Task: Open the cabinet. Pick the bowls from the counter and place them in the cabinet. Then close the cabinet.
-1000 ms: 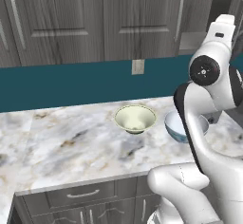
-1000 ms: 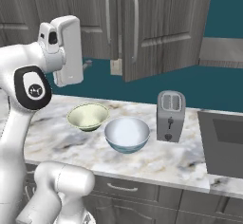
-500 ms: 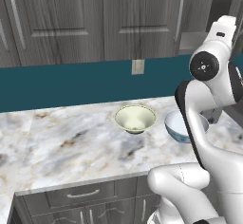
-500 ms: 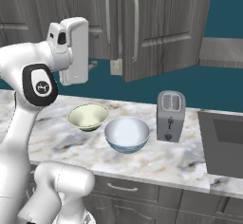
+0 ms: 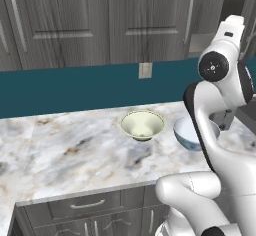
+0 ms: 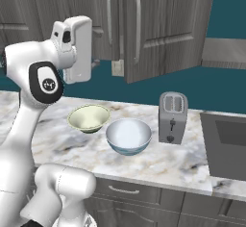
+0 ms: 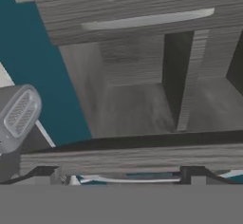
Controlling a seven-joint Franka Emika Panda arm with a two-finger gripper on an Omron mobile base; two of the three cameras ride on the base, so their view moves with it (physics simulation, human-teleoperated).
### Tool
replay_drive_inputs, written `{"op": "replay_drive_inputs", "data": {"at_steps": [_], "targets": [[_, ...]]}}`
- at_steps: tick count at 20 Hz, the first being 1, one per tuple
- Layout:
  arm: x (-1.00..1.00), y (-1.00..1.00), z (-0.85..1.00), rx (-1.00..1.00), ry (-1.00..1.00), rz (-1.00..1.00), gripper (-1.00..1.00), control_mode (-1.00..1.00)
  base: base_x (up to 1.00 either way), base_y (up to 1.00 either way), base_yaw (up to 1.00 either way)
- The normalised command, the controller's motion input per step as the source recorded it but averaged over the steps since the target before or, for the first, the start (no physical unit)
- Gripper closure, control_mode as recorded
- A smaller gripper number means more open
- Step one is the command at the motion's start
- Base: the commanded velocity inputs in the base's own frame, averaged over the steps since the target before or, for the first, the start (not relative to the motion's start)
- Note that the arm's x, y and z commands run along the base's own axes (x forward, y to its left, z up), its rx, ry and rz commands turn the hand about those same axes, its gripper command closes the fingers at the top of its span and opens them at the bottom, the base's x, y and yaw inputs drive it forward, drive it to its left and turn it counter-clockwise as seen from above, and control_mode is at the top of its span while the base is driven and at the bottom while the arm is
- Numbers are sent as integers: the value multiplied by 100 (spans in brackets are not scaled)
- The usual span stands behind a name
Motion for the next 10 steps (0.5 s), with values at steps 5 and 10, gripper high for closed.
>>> {"op": "replay_drive_inputs", "data": {"at_steps": [5,10], "targets": [[10,0,-1,2,0,5,-100,-100,0,0,0],[2,-17,-3,1,-1,1,-100,-100,0,0,0]]}}
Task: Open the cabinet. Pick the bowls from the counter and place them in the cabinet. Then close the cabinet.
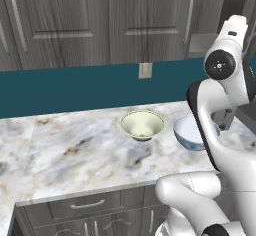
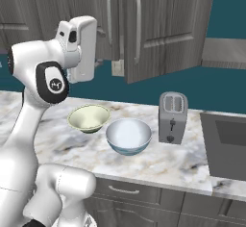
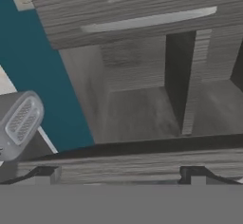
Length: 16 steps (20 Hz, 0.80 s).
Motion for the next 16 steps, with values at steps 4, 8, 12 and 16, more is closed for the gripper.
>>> {"op": "replay_drive_inputs", "data": {"at_steps": [4,8,12,16], "targets": [[2,-34,-11,0,-1,0,-100,-100,0,0,0],[28,-16,-11,0,0,0,-100,-100,0,0,0],[43,0,-5,0,0,0,-100,-100,0,0,0],[31,0,-2,0,0,0,-100,-100,0,0,0]]}}
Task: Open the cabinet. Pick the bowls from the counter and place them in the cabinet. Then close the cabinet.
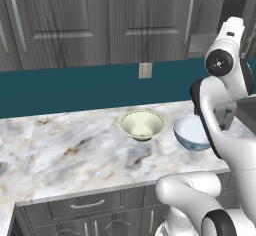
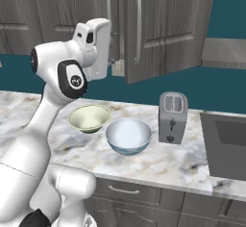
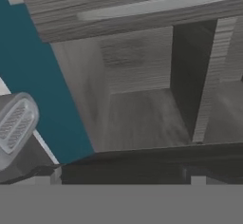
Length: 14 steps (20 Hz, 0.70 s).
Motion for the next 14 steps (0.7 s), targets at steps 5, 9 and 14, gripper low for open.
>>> {"op": "replay_drive_inputs", "data": {"at_steps": [5,9,14], "targets": [[19,-16,0,0,0,0,-100,-100,0,0,0],[31,-24,-3,0,0,0,-100,-100,0,0,0],[34,-9,-8,0,0,0,-100,-100,0,0,0]]}}
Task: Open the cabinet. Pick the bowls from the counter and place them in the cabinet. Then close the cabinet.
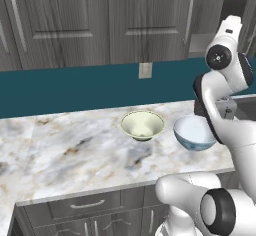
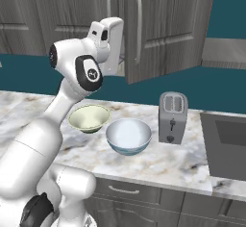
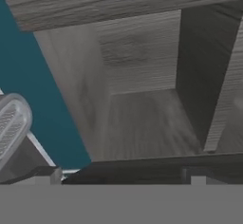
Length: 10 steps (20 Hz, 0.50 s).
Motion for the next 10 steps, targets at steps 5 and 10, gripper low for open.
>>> {"op": "replay_drive_inputs", "data": {"at_steps": [5,10], "targets": [[26,-5,-3,0,1,0,-100,-100,0,0,0],[0,-20,0,0,0,-8,-100,-100,0,0,0]]}}
